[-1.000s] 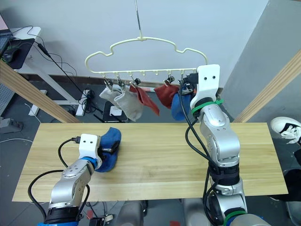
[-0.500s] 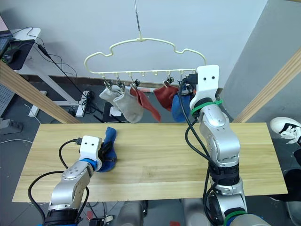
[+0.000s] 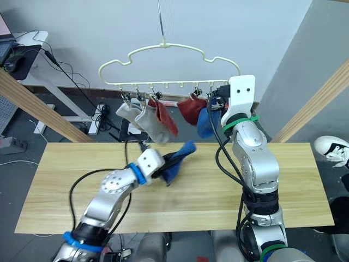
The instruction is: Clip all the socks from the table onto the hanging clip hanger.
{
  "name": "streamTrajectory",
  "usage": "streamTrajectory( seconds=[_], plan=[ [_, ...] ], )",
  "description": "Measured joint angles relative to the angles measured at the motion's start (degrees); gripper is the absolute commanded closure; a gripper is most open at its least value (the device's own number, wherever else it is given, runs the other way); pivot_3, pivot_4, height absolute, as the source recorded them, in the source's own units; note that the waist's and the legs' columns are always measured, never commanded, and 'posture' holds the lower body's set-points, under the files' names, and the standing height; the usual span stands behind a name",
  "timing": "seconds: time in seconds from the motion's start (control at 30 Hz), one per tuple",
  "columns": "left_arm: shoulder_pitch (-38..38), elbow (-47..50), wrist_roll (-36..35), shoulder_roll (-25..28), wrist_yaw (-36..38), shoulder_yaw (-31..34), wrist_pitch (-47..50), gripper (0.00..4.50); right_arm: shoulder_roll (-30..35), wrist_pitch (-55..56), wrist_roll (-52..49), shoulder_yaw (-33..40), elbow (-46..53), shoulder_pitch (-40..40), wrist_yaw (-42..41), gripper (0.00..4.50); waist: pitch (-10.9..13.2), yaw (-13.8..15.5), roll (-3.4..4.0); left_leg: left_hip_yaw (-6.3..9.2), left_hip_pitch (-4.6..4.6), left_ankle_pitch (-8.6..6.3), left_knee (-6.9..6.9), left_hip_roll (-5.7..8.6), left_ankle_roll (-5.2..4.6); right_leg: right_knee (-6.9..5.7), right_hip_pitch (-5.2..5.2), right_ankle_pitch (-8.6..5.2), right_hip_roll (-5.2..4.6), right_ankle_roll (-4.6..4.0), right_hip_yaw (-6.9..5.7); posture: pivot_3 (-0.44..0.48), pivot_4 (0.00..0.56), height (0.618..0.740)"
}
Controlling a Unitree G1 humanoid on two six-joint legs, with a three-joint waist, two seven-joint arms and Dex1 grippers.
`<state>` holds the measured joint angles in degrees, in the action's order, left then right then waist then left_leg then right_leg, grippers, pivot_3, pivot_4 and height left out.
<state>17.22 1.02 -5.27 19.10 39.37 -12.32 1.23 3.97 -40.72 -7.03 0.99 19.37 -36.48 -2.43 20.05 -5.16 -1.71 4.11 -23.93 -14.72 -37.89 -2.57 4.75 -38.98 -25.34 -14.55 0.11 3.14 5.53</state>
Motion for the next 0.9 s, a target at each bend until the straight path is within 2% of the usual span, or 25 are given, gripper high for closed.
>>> streamTrajectory(
  seconds=[0.17, 0.3, 0.5, 0.9],
  plan=[
    [7.34, -7.89, 5.05, -8.44, -6.69, -2.28, -2.68, 4.5, 0.18, -0.15, -0.04, 0.11, 0.03, -0.16, 0.01, 4.45, 0.0, -0.07, 0.0, 0.01, -0.01, 0.0, -0.02, 0.01, -0.01, -0.02, 0.0, 0.0, 0.01, 0.0, 0.0, -0.148, 0.312, 0.74],
    [10.43, -12.34, 8.13, -11.84, -11.71, -2.46, -4.1, 4.5, 0.17, -0.24, -0.06, 0.09, 0.04, -0.26, 0.0, 4.45, 0.0, -0.2, 0.0, 0.01, 0.0, 0.0, -0.02, 0.02, -0.02, -0.03, 0.0, 0.0, 0.01, 0.0, 0.0, -0.151, 0.312, 0.74],
    [13.39, -15.44, 10.59, -15.21, -16.05, -2.56, -5.11, 4.5, 0.14, -0.62, -0.3, 0.06, 0.04, -0.27, -0.02, 4.45, 0.0, -0.15, 0.0, 0.02, -0.02, 0.0, -0.03, 0.04, -0.01, -0.02, 0.01, 0.01, -0.01, 0.01, -0.01, -0.151, 0.311, 0.74],
    [17.03, -17.34, 9.76, -17.36, -17.39, -0.74, -3.11, 4.5, 0.13, -1.1, -0.86, 0.03, 0.04, -0.28, 0.04, 4.45, 0.0, -0.17, 0.0, 0.02, -0.02, 0.01, -0.03, 0.04, -0.01, -0.02, 0.01, 0.01, 0.0, 0.01, -0.01, -0.153, 0.311, 0.74]
  ],
)
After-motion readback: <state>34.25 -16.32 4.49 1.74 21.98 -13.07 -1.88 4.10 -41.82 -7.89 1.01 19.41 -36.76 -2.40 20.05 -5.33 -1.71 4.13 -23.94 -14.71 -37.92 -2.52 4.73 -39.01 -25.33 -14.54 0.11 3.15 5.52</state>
